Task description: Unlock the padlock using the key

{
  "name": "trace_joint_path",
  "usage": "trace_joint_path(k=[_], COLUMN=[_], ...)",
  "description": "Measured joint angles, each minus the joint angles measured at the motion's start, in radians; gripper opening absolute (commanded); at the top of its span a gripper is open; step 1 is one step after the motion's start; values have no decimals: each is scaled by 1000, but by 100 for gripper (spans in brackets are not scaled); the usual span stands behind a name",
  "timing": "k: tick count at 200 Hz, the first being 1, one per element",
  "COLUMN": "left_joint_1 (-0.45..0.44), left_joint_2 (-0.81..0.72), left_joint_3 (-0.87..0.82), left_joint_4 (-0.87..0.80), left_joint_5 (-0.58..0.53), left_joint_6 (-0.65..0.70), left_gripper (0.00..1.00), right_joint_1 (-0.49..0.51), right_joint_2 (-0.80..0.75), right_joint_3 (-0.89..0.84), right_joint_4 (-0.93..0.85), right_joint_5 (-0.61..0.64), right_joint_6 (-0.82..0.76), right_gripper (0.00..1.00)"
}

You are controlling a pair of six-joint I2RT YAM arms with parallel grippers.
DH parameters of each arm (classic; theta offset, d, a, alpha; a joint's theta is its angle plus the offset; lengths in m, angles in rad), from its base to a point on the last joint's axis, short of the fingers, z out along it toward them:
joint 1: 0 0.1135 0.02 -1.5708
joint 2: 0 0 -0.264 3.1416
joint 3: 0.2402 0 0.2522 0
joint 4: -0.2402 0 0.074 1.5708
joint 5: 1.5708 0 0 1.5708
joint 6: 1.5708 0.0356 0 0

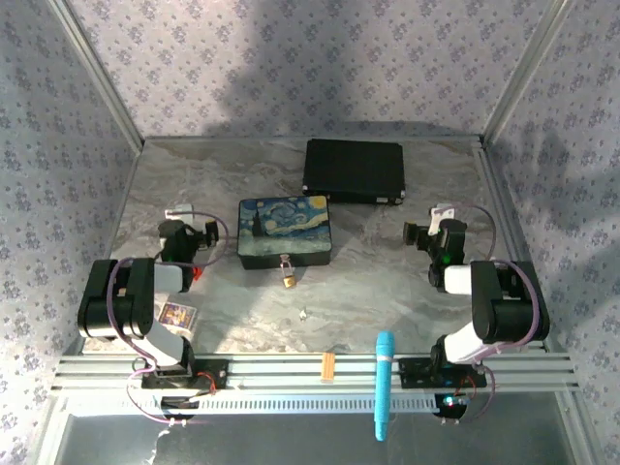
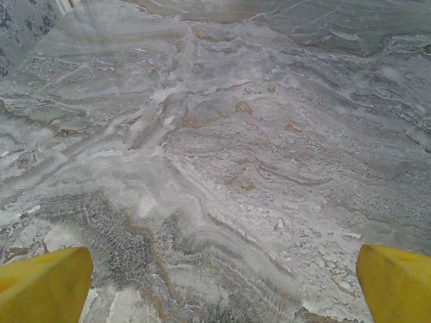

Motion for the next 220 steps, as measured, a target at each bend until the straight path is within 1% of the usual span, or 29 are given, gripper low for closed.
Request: trace_joint_path(k=[220], left_joint_1=[0], left_joint_2=[0], left_joint_3=[0], left_joint_4=[0], left_joint_5=[11], left_joint_6=[0], left_gripper=[100], right_joint_1=[0], right_joint_2=[0], right_joint_3=[0], right_joint_4=[0], right_joint_5=[-3], right_joint_6=[0], right_gripper=[99])
